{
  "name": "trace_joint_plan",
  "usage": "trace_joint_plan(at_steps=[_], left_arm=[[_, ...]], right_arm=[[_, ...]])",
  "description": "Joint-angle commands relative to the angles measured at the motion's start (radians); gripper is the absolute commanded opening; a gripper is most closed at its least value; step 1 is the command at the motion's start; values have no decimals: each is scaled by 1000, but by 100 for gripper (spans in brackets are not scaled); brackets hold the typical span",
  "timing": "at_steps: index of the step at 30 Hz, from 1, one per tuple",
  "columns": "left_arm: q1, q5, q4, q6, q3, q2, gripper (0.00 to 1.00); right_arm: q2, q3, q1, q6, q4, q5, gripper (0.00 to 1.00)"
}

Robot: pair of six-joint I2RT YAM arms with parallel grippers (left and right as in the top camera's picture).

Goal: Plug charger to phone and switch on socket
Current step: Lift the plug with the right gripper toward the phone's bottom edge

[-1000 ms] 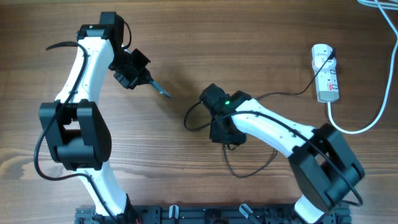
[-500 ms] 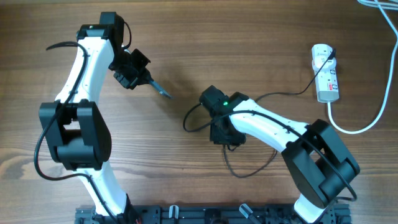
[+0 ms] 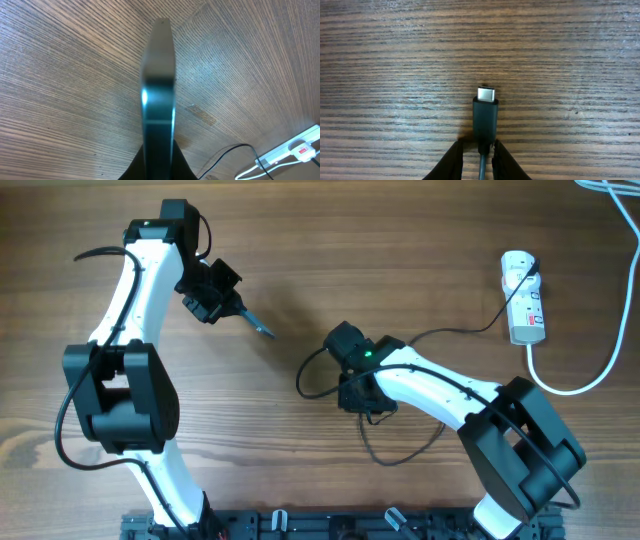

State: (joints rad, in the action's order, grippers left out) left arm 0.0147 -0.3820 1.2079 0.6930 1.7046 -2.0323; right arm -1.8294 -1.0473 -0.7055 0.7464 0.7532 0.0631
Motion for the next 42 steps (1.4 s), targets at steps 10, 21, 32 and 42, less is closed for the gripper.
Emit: trace_joint_plan(at_steps=[10,21,32,42], left_arm=[[6,2,0,-13,14,-5,4],[11,-71,-14,-117,14,-5,4],[38,-631,-90,-518,14,-4,4],[150,-721,-276,-551,14,32,4]], right_arm=[[-52,45,-3,-11,-18,-10,16],[-51,32,-2,-40,-31,-4,4],[103,-99,-2,-149,129,121,4],[368,-116,-5,-196,177,397,5]])
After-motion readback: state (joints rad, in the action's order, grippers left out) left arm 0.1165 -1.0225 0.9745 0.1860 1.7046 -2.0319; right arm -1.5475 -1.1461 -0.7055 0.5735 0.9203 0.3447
